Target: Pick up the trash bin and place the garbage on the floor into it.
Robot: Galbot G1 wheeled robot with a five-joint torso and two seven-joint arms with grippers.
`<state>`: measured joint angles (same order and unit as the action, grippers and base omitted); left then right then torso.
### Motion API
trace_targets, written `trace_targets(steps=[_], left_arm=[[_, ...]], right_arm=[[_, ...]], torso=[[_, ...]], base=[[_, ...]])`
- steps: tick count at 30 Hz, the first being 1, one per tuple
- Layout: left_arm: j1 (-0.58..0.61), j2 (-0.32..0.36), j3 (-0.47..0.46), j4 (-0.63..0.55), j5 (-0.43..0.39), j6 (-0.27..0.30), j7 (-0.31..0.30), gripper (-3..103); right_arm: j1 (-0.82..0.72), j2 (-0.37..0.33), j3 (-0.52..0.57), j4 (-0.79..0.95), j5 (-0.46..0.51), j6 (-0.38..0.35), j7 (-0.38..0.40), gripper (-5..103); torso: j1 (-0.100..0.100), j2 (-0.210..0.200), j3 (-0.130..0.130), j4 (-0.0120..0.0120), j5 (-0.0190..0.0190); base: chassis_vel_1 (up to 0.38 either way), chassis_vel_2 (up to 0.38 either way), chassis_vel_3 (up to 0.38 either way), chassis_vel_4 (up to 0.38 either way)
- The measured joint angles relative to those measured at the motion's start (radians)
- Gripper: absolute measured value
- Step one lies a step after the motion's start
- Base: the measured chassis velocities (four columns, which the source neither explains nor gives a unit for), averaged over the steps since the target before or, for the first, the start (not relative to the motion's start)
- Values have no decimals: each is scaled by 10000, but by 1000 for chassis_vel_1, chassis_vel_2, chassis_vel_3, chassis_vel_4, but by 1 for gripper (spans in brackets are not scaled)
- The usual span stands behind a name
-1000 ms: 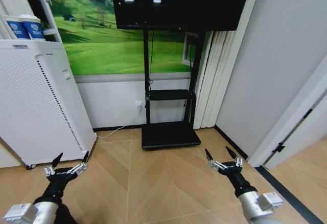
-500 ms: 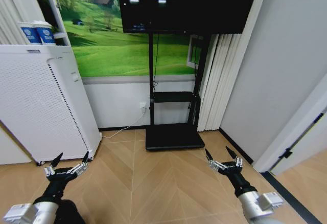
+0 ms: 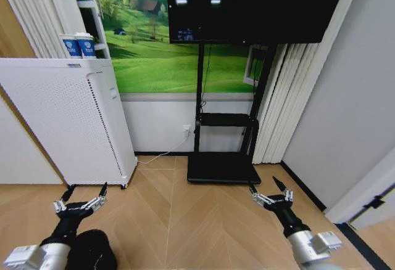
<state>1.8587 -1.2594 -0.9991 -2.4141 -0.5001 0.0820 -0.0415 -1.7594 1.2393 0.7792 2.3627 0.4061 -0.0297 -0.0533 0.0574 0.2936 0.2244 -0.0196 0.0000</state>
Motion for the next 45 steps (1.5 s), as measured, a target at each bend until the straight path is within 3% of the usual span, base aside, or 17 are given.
trace_targets(steps=[45], left_arm=[[0,0,0,0,-1,0,0,100]], right_arm=[[0,0,0,0,0,-1,0,100]], torso=[[628,1748,1119,-3,0]], base=[[0,0,0,0]])
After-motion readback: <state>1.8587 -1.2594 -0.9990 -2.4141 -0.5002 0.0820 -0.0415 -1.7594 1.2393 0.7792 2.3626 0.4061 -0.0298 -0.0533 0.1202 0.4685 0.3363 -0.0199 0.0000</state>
